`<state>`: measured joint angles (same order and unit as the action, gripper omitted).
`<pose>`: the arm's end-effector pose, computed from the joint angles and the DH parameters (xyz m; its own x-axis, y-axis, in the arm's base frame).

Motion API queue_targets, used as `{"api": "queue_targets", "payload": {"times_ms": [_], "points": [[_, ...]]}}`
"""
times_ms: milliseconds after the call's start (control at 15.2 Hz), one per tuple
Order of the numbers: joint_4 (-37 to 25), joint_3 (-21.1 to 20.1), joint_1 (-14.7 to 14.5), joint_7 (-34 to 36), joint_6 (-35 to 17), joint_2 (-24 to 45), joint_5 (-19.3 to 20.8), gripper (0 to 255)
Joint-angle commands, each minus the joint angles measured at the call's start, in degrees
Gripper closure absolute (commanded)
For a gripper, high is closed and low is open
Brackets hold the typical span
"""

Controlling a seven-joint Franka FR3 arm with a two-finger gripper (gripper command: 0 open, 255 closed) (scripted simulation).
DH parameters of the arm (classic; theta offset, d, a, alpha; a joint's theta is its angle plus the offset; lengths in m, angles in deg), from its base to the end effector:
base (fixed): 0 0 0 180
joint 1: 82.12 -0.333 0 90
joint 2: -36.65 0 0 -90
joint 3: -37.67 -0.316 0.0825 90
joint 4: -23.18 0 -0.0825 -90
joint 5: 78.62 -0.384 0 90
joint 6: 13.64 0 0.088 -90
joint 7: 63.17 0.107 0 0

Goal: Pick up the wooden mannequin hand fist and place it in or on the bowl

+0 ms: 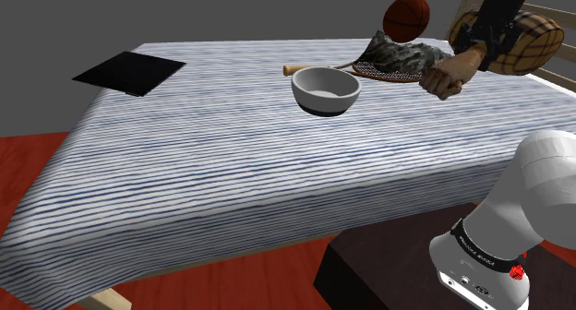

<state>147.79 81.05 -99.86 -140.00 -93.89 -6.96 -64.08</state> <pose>0.2816 -0.2472 0.5595 0.4890 0.8504 0.1940 0.8672 -0.4501 -0.2130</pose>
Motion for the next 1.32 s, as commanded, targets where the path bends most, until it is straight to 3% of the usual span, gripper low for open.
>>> {"api": "queue_targets", "payload": {"times_ms": [0, 660, 1254], "points": [[-0.77, -0.44, -1.51, 1.28, -1.02, 1.85, -1.53, 255], [-6.65, -1.22, -11.08, 7.13, -8.18, 15.55, -10.96, 255], [-18.23, 1.04, -18.71, 7.91, -10.85, 32.66, -21.94, 255]]}}
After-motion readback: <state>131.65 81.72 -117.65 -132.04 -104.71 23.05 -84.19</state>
